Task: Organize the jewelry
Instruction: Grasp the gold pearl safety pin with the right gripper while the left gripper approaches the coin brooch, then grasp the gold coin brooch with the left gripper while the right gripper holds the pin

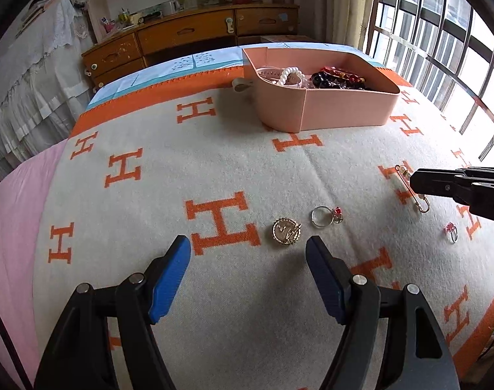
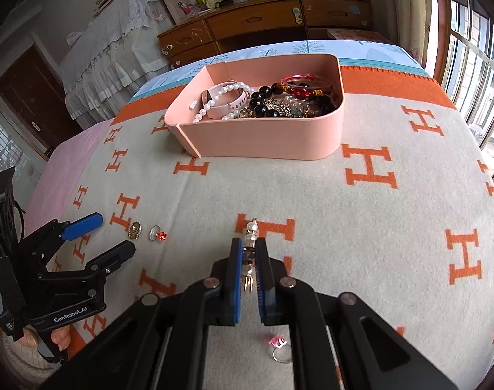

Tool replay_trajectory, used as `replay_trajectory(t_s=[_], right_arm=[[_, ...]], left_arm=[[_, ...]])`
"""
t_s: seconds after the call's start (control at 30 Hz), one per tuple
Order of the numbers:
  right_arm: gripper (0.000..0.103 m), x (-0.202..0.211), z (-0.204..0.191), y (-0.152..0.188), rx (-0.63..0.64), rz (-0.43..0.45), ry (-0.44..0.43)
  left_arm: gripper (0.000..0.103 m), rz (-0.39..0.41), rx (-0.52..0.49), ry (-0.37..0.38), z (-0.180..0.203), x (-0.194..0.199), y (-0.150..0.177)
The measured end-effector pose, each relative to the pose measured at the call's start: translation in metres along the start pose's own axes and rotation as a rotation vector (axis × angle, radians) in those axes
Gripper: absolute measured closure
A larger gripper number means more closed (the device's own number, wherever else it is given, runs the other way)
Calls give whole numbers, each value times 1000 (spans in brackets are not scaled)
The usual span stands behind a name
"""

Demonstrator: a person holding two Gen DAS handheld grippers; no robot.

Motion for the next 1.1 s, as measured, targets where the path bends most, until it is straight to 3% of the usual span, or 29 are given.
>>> replay_trajectory(t_s=[0.13, 0.33, 0.4, 0.8, 1.1], right_arm=[[96, -1, 0, 4, 4, 5, -28], [96, -2, 3, 6, 0, 11, -67], [96, -2, 3, 6, 0, 13, -77], [96, 18, -1, 3, 28, 71, -102], [96, 74, -15, -32, 89, 198, -86]], left_arm=[[36, 26, -14, -5, 3, -2, -4], [69, 20, -26, 38, 9, -3, -10], [86, 16, -36, 44, 13, -2, -11], [86, 40, 7, 36, 12, 24, -17], [86, 150, -20, 62, 23, 81, -69]])
Point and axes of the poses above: each gripper's, at about its wrist camera, not at the fingertips, and x roughly against the way its jaws point, z to its right, y to its underside, the point moved 5 cm from there along -x, roughly the way its jaws point, and after that the axes turned 15 degrees about -z, right-handed, at the moved point
